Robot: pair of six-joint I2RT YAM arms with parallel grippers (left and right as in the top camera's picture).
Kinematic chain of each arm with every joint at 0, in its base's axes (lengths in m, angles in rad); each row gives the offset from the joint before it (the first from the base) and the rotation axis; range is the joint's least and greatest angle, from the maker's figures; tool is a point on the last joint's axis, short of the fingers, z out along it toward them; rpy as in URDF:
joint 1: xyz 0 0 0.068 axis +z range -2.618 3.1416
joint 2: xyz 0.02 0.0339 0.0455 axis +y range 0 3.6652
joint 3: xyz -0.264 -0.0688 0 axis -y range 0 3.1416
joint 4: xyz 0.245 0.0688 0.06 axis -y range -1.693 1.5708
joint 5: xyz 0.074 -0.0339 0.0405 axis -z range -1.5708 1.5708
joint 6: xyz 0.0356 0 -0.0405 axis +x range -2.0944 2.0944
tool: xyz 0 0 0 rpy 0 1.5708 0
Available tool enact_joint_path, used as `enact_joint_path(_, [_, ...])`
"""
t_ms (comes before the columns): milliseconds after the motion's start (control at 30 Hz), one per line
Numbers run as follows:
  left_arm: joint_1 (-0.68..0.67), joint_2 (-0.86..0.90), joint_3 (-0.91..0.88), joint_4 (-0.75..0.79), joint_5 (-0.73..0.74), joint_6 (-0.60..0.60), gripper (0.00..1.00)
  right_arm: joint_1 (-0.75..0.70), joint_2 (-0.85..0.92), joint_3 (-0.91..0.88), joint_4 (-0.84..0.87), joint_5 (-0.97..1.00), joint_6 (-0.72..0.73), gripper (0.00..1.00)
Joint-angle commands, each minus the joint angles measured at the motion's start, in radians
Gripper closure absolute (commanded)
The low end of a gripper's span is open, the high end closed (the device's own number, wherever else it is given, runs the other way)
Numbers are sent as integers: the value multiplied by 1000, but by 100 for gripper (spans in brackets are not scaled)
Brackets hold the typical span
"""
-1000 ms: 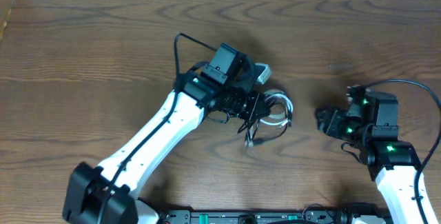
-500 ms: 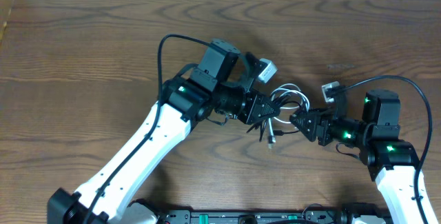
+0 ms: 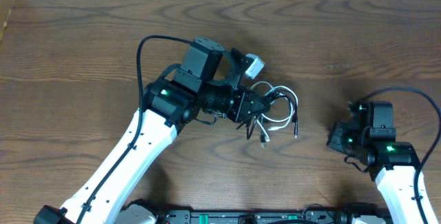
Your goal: Untangle cables
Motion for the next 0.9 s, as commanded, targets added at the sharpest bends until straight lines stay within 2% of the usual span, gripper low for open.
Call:
enact_joint_path(0, [7,-17,15,0,31,17,93,3,1,-2,-17,313,214,80])
enact_joint_path(67, [7,-17,15,0,33,17,93,3,0,-2,5,269,213,76])
enact_joint_path(133, [7,-17,15,5,51,17,93,3,0,-2,51,164,182,67])
enact_joint_path(200, [7,-17,15,7,53,17,92,5,0,-2,117,-42,56,62])
enact_joint_path(300, [6,-17,15,7,58,18,93,5,0,-2,225,-441,-121,48])
enact_joint_path(400, [4,-17,15,8,93,18,93,5,0,-2,298,-629,-159,44])
enact_joint_path(867, [-42,-17,15,8,105,22,93,5,0,-2,502,-741,-93,40])
